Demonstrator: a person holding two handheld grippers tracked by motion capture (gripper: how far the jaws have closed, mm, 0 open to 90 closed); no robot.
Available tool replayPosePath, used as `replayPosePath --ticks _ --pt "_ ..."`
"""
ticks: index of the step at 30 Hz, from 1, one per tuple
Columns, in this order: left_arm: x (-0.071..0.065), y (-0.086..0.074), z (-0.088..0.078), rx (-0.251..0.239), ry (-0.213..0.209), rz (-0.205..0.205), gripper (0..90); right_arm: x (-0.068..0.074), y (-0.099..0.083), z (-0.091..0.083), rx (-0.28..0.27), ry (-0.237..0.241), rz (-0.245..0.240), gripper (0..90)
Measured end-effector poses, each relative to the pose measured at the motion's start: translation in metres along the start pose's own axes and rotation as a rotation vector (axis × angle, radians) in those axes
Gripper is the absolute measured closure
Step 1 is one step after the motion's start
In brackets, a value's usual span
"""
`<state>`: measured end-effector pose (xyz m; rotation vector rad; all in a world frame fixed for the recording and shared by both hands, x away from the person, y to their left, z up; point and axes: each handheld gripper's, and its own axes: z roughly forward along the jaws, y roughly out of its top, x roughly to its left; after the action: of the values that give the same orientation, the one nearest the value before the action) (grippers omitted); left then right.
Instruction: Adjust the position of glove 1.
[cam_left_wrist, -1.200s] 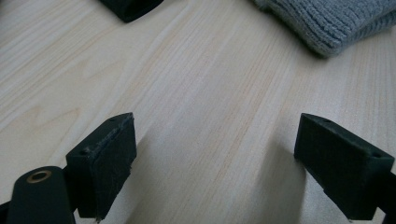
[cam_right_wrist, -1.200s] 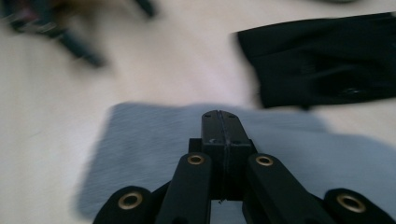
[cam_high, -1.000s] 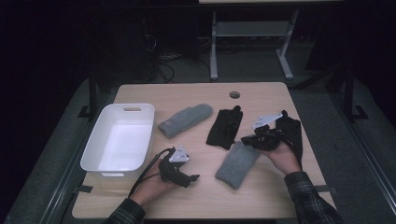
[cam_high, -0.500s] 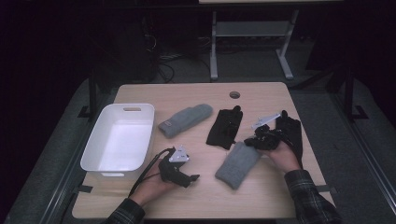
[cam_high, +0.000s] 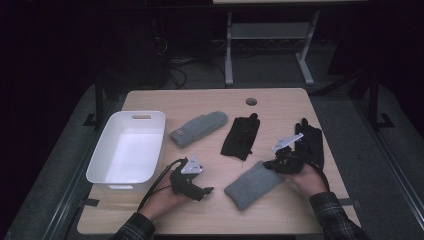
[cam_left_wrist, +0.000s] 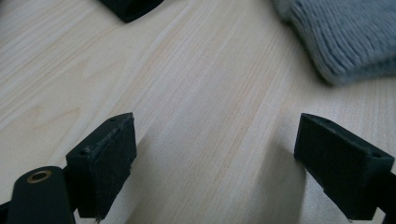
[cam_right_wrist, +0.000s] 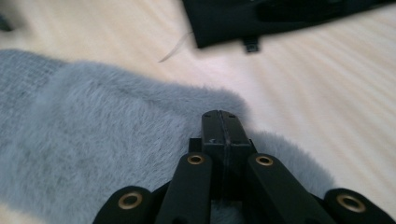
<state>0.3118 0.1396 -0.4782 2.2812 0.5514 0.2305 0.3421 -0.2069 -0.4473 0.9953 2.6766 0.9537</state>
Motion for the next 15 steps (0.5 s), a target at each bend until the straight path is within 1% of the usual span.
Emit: replayPosePath --ticks 1,3,5,9,10,13,14,15 --pt "0.0 0.0 0.0 -0.001 0.0 0.001 12.0 0.002 0.0 -0.001 -0.001 0.002 -0.008 90.0" --pt "0.0 0.0 0.0 -0.002 0.0 0.0 12.0 0.007 -0.001 -0.004 -0.009 -0.013 -0.021 90.0" --pt "0.0 0.0 0.0 -0.002 0.002 -0.001 12.0 0.006 -0.002 -0.012 -0.036 -0.032 -0.007 90.0" --pt "0.0 0.0 0.0 -0.002 0.001 0.0 12.0 -0.004 -0.011 -0.03 -0.071 -0.076 0.04 90.0" --pt "0.0 0.0 0.0 -0.003 0.001 0.0 12.0 -0.007 -0.015 -0.032 -0.072 -0.092 0.042 90.0" --pt "0.0 0.0 0.0 -0.002 0.002 0.0 12.0 -0.017 -0.025 -0.039 -0.075 -0.13 0.072 90.0" --pt "0.0 0.0 0.0 -0.003 0.002 0.0 12.0 -0.02 -0.028 -0.04 -0.076 -0.139 0.084 90.0" --pt "0.0 0.0 0.0 -0.001 0.002 0.0 12.0 -0.026 -0.033 -0.04 -0.066 -0.144 0.111 90.0"
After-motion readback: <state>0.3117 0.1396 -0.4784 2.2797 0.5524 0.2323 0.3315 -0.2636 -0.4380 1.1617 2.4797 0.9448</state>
